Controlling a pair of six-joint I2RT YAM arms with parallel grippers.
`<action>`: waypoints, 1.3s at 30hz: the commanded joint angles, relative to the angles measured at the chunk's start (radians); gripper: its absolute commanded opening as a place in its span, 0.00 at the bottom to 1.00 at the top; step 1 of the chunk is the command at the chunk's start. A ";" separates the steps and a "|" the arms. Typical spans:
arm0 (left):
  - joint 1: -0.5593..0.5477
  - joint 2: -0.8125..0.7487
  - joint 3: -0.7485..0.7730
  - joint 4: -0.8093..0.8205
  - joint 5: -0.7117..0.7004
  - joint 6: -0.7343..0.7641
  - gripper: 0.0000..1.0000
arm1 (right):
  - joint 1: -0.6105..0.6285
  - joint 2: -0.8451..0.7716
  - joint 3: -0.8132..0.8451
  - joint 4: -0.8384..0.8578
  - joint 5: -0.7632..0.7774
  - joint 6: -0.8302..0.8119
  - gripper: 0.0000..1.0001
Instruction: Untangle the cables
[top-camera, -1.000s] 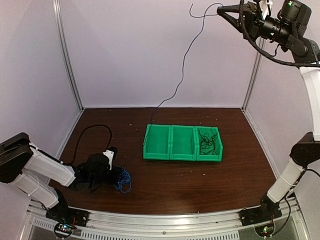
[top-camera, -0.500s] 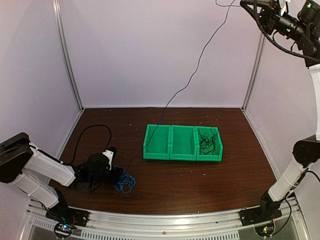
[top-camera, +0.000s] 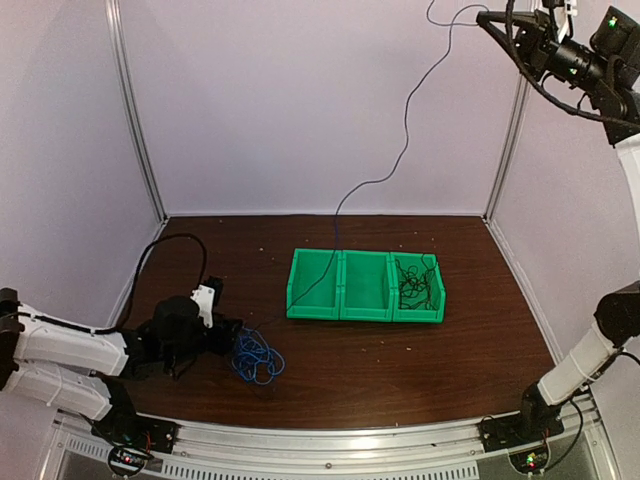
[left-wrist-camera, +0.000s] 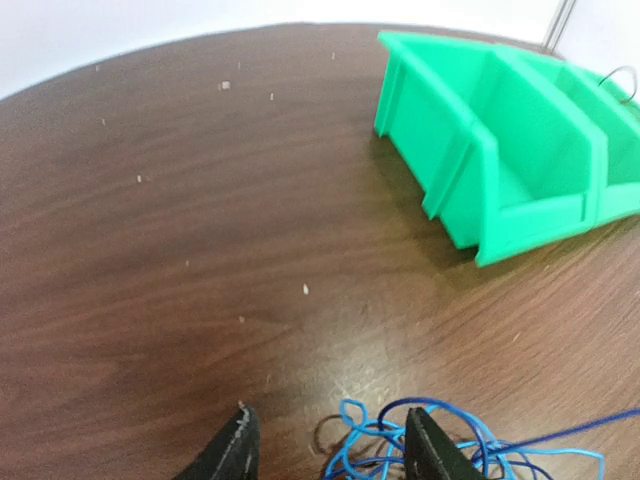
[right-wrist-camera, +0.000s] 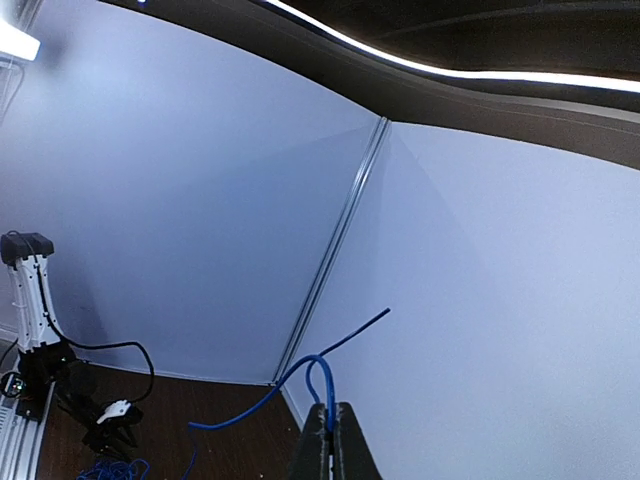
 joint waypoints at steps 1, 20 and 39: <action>0.004 -0.166 0.017 -0.034 -0.023 0.054 0.49 | 0.015 -0.063 -0.280 0.125 -0.070 0.063 0.00; 0.005 -0.046 0.064 0.085 0.175 0.090 0.52 | 0.257 -0.366 -1.225 -0.376 0.275 -0.587 0.00; 0.005 0.118 0.056 0.077 0.163 0.018 0.52 | 0.650 0.212 -1.107 -0.032 0.423 -0.467 0.11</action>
